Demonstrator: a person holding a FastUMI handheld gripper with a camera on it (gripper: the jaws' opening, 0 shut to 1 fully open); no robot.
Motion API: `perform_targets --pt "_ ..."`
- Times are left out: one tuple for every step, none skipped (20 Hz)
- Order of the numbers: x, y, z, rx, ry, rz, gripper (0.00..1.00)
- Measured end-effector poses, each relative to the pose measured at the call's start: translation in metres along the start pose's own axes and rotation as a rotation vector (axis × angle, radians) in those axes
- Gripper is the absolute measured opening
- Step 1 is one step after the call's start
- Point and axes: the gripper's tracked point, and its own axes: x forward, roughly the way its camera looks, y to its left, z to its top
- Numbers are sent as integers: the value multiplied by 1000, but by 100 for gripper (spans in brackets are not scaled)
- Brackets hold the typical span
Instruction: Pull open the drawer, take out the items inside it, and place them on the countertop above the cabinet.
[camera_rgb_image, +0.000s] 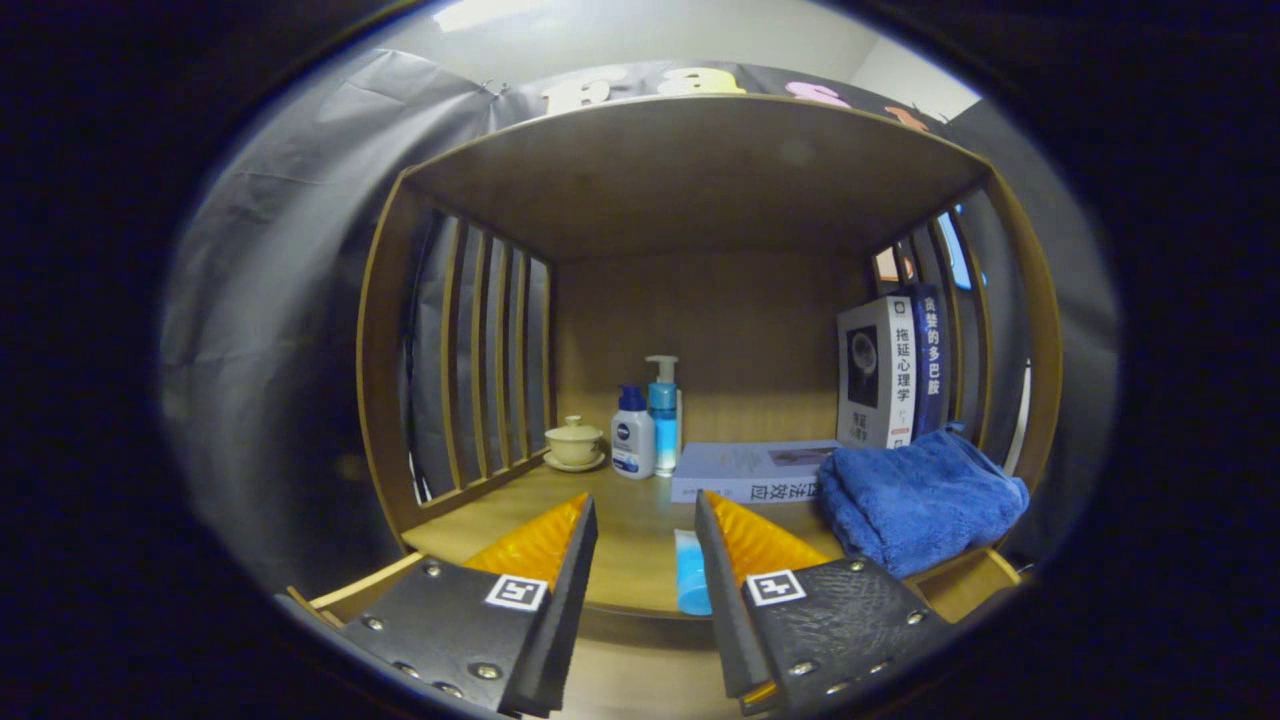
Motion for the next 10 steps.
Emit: perform_targets --pt "1 0 -1 0 1 0 58" --pt "1 -1 -1 2 3 -1 58" --pt "2 -1 -3 1 9 -2 58" --pt "3 -1 -3 1 11 -2 60" --pt "2 -1 -3 1 7 -4 62" --pt "2 -2 -2 1 2 -7 62" --pt "1 -3 -1 0 -5 -8 62" --pt "1 -4 0 0 -10 -13 62" --pt "1 -5 -1 0 -13 -16 62" --pt "1 -5 -1 -1 -13 -17 62"
